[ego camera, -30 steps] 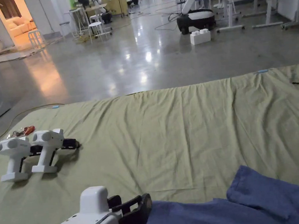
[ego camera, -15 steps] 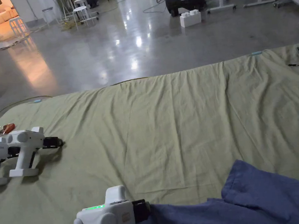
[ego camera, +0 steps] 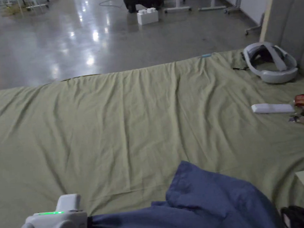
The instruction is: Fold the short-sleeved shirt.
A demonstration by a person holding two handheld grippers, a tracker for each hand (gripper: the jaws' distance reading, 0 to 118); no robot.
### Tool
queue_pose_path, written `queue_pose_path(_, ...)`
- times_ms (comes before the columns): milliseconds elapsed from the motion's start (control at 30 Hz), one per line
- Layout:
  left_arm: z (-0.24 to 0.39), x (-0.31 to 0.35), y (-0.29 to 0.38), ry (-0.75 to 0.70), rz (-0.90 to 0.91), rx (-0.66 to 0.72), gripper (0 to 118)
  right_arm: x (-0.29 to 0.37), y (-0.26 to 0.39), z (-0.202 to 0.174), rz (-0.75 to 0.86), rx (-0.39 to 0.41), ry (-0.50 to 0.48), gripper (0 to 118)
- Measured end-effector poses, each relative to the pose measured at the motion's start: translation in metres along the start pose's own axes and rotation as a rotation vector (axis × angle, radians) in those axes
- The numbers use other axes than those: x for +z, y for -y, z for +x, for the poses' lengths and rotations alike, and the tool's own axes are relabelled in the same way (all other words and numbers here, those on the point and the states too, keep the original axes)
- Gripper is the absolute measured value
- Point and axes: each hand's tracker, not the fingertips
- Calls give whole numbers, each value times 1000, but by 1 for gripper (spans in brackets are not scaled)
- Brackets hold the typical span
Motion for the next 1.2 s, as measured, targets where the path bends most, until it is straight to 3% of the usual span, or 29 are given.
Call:
queue_pose_path(67, -2, -5, -3, 13, -24, -5, 11, -36, -19, 16, -51, 8, -26, 52)
queue_pose_path(100, -5, -4, -5, 23, -32, 11, 11, -53, -22, 25, -90, 0, -66, 80)
queue_pose_path(133, -9, -5, -6, 37, -46, 27, 11, -81, -26, 37, -136, -31, -78, 89)
queue_pose_path(233, -13, -6, -12, 61, -68, 22, 11, -167, -37, 71, -257, -76, -62, 89)
queue_pose_path(367, -14, -8, -16, 62, -78, 34, 11, -245, -48, 79, -412, -30, -53, 89)
queue_pose_path(533, -10, -7, -13, 58, -68, 29, 11, -287, -43, 63, -516, 72, -14, 77)
queue_pose_path(567, -10, -7, -13, 56, -67, 28, 11, -285, -45, 58, -499, 99, -19, 68)
queue_pose_path(667, -7, -7, -12, 58, -73, 24, 11, -276, -50, 56, -504, 87, -41, 17)
queue_pose_path(700, -7, -6, -12, 56, -70, 23, 11, -274, -51, 54, -504, 69, -62, 9)
queue_pose_path(733, -7, -6, -11, 54, -67, 25, 11, -273, -50, 52, -509, 37, -102, 6)
queue_pose_path(833, -10, -3, -9, 67, -58, 39, 11, -264, -46, 46, -517, 22, -98, 5)
queue_pose_path(900, -18, 7, -7, 109, -42, 86, 11, -256, -45, 49, -487, -43, -113, 5)
queue_pose_path(933, -24, 22, -3, 132, 6, 122, 10, -247, -46, 50, -481, -88, -154, 5)
queue_pose_path(1133, -54, 141, 29, 241, 311, 223, 9, -173, -60, 55, -225, -74, -207, 4)
queue_pose_path(1200, -64, 187, 37, 289, 407, 247, 9, -142, -70, 53, -158, -113, -233, 4)
